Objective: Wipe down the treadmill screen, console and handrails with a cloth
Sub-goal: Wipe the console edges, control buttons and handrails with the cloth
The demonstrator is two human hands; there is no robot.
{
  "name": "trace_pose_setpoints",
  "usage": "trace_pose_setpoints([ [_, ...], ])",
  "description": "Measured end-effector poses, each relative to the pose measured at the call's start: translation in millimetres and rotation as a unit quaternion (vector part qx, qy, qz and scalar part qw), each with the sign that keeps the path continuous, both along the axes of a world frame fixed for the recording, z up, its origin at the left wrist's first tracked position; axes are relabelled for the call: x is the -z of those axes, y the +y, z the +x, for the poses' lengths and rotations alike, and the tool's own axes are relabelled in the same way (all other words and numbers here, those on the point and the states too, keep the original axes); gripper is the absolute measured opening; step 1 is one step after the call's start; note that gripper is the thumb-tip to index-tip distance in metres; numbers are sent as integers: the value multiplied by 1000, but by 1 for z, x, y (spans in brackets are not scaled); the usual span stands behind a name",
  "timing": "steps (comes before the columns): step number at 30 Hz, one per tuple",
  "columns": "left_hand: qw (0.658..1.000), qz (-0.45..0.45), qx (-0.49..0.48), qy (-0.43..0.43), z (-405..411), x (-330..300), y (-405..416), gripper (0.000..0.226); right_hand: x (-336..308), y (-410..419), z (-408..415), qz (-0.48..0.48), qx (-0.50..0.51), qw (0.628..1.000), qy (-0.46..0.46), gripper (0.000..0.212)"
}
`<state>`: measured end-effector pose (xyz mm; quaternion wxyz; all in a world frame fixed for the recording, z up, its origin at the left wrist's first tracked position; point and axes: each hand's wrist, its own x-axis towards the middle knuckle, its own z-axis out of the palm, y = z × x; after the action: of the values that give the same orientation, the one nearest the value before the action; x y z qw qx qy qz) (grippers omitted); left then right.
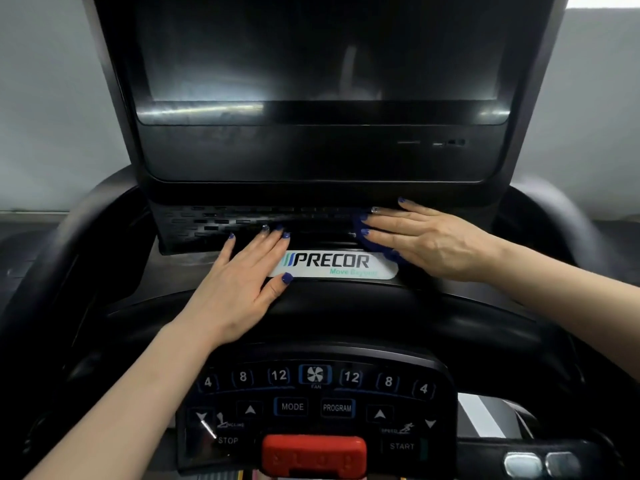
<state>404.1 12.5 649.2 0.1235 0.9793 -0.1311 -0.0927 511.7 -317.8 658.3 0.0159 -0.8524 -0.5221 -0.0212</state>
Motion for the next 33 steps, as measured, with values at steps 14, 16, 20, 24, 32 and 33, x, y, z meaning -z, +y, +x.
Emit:
trace_pose_setpoints([
  [14,999,-1,37,2,9,-9,-37,91,16,-36,-7,27,21,998,-46,47],
  [16,999,-1,46,5,12,-9,-44,93,20,-39,-11,37,23,999,-23,48],
  [20,999,0,51,15,16,-9,-48,93,14,-70,-2,5,0,999,-35,53],
  [24,998,12,53,14,16,-8,-48,89,20,-67,-2,15,14,999,-43,53],
  [32,998,22,51,14,15,-7,-49,81,15,-109,0,-20,13,999,-38,70],
  [33,998,22,52,13,15,-7,-50,81,15,-107,-1,-20,11,999,-34,59],
])
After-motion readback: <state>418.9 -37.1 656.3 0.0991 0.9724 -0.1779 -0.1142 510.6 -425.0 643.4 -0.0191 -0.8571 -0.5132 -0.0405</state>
